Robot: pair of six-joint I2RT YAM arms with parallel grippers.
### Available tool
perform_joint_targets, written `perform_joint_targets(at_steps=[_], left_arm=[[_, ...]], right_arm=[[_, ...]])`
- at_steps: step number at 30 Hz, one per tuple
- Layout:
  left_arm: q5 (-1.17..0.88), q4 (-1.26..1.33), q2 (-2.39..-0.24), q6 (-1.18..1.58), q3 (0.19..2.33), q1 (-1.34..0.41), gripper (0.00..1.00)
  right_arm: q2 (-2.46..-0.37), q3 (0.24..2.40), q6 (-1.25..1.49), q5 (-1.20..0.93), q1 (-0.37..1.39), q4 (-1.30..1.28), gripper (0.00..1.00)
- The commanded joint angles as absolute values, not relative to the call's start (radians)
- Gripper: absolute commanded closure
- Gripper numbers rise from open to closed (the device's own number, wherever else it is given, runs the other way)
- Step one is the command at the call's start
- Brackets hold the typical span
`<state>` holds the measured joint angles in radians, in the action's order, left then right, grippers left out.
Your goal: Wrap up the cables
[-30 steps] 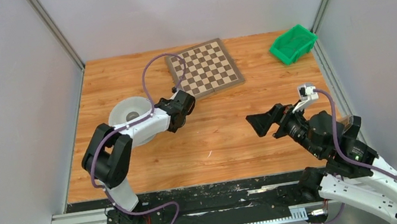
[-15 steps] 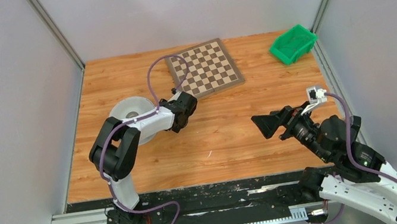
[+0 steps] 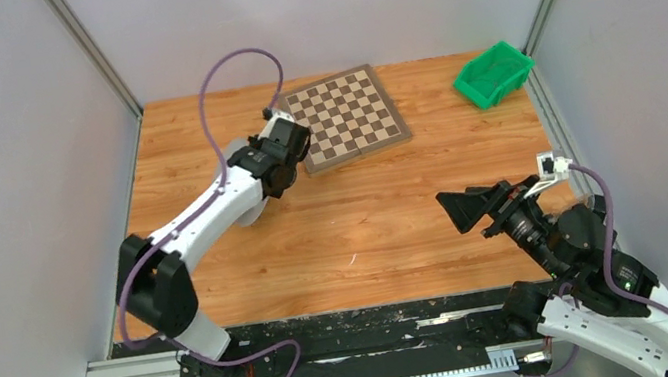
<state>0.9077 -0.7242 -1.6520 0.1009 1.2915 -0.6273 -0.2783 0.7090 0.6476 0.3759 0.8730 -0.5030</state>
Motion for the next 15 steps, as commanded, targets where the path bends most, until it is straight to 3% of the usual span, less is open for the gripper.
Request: perform_joint_targets(at_steps=[1, 15], left_arm=[[0.620, -0.780, -1.496, 0.205, 1.429, -0.637, 1.00], [0.106, -0.914, -1.366, 0.242, 1.509, -0.637, 1.00]], right_arm=[[-0.237, 0.703, 0.677, 0.437, 0.874, -0.474, 0.00], [-0.319, 0.694, 0.725, 0.401, 0.875, -0.494, 0.00]])
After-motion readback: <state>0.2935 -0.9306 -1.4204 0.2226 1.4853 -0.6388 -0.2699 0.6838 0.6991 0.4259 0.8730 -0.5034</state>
